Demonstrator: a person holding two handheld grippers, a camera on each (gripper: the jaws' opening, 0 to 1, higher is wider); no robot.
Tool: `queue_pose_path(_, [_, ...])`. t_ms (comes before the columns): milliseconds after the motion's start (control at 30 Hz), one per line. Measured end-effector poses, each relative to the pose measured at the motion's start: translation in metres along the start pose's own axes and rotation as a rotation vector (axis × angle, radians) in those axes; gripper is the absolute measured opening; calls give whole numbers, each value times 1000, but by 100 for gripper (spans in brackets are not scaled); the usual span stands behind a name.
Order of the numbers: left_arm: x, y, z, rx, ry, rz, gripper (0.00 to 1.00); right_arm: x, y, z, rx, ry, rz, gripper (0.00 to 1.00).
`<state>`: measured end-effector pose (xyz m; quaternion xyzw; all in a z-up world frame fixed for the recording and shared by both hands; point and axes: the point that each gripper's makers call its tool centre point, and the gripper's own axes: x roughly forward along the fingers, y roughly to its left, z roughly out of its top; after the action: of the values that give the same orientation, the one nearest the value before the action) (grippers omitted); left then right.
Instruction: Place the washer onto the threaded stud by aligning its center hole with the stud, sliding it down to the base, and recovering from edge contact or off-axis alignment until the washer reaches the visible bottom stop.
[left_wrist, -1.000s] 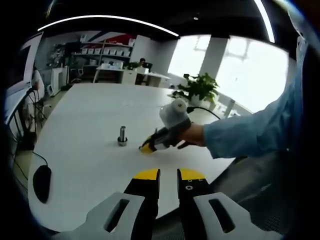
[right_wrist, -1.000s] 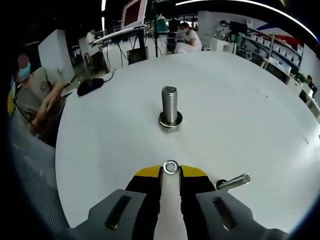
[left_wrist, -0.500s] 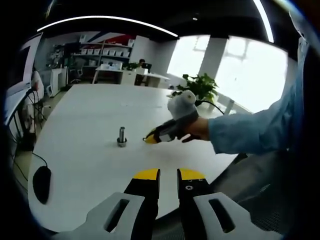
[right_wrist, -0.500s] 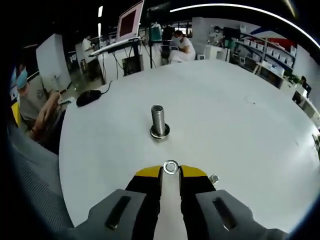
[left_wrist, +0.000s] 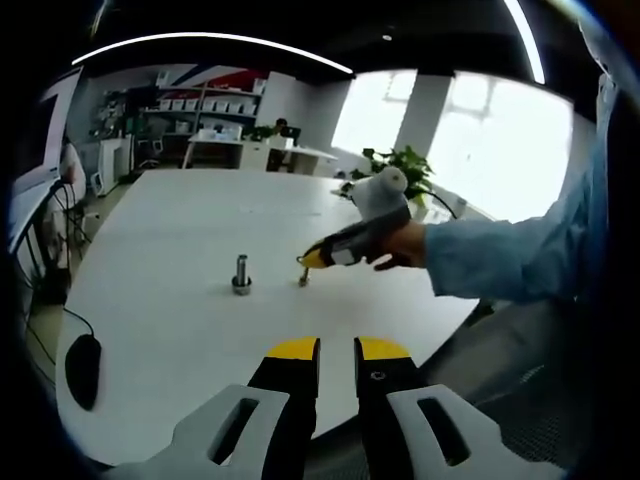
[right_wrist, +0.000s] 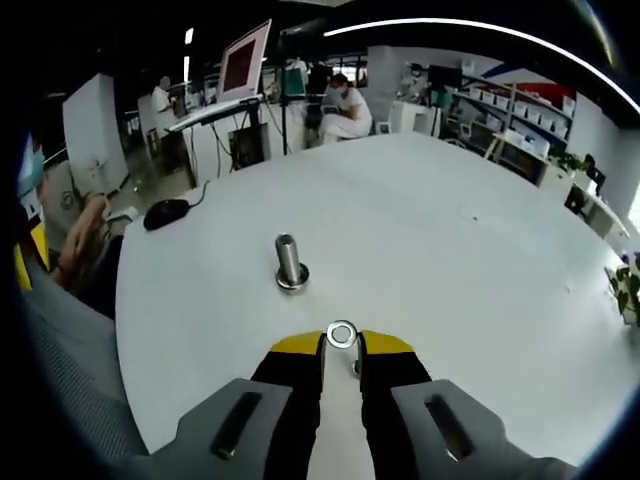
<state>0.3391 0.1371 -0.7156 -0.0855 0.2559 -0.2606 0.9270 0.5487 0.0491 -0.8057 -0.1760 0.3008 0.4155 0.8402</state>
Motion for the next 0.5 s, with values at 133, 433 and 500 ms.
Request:
queue_pose_path(133, [0,0,0,0,3,-1,11,-4,-9,-2,18,-2,-20,15])
queue_pose_path(433, [0,0,0,2,3,0,11,-6,-18,-11,39,15,-41,15])
queue_pose_path(500, [0,0,0,2,3,0,11,-6,-18,-12,36,19,-42,15])
